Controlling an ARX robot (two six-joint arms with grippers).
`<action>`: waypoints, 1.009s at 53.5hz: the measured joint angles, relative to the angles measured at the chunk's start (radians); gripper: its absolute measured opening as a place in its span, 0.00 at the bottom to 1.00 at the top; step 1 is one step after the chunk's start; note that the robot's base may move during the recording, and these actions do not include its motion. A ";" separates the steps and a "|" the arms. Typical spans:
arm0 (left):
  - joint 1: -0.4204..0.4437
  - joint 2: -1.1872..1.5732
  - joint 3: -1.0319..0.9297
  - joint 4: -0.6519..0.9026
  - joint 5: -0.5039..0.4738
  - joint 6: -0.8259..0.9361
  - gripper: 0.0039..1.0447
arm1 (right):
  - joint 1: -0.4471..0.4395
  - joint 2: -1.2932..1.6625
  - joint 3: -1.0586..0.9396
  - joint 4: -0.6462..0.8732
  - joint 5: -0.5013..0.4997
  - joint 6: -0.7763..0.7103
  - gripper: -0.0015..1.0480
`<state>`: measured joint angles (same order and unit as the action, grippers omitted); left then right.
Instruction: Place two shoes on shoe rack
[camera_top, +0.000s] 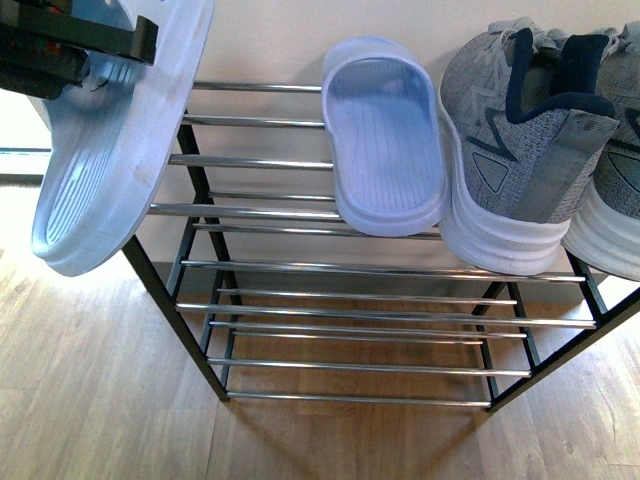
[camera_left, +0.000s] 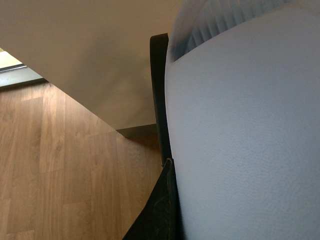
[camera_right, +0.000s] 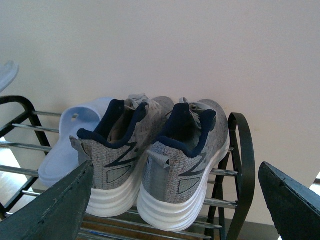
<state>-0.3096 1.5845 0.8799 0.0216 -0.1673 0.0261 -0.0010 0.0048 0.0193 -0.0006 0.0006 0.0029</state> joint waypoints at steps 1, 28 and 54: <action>0.001 0.006 0.005 0.001 0.000 0.001 0.01 | 0.000 0.000 0.000 0.000 0.000 0.000 0.91; 0.005 0.211 0.203 -0.018 -0.019 0.068 0.01 | 0.000 0.000 0.000 0.000 0.000 0.000 0.91; -0.032 0.296 0.306 -0.062 -0.094 0.175 0.04 | 0.000 0.000 0.000 0.000 0.000 0.000 0.91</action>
<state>-0.3416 1.8801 1.1854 -0.0406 -0.2615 0.2012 -0.0010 0.0048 0.0193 -0.0006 0.0006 0.0029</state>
